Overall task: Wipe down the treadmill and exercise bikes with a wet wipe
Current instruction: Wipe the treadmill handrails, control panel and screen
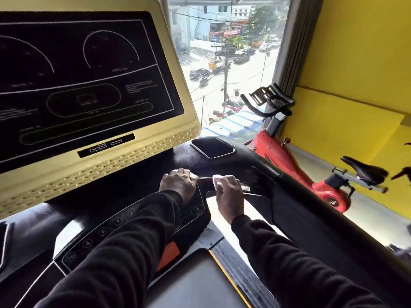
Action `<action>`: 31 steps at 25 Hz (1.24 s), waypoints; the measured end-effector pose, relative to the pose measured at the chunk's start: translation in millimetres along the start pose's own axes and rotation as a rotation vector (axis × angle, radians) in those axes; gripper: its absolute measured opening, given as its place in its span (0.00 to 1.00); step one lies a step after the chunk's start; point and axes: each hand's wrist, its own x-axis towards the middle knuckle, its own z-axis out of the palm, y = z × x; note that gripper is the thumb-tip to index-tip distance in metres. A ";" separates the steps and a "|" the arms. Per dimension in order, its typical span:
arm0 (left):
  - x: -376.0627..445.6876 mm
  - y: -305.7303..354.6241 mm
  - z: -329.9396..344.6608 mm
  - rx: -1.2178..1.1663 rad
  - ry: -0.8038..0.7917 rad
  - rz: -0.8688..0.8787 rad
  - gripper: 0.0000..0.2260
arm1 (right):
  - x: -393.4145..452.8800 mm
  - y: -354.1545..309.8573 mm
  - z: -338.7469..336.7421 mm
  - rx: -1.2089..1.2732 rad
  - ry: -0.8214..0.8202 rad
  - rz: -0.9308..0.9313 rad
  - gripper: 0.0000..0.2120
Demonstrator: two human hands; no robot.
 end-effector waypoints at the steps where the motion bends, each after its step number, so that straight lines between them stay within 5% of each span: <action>1: 1.0 0.0 -1.0 0.005 -0.018 -0.005 0.24 | 1.6 -8.4 0.7 -0.009 0.023 0.053 0.14; 6: 0.1 2.6 -4.0 0.011 -0.045 -0.011 0.25 | -11.3 -5.6 7.8 0.045 -0.142 -0.219 0.20; 10: -2.5 5.0 -6.3 0.025 -0.036 -0.025 0.25 | -2.0 12.8 3.3 -0.055 -0.010 0.099 0.21; 15: -2.8 8.0 -10.2 0.030 -0.045 -0.035 0.26 | -13.9 10.3 8.2 -0.033 -0.176 -0.225 0.23; 19: -2.0 7.8 -9.8 0.027 -0.052 -0.037 0.26 | -1.4 17.7 2.4 -0.092 -0.030 0.125 0.21; 24: 1.1 8.1 -7.8 0.048 -0.064 -0.050 0.27 | -18.5 15.4 6.2 -0.032 -0.183 -0.278 0.25; 28: 1.7 7.9 -7.9 0.041 -0.064 -0.050 0.28 | -14.3 30.6 -0.3 -0.028 0.003 0.103 0.19; 31: 1.0 9.0 -8.6 0.049 -0.072 -0.052 0.28 | -24.2 25.1 4.1 -0.069 -0.123 -0.132 0.21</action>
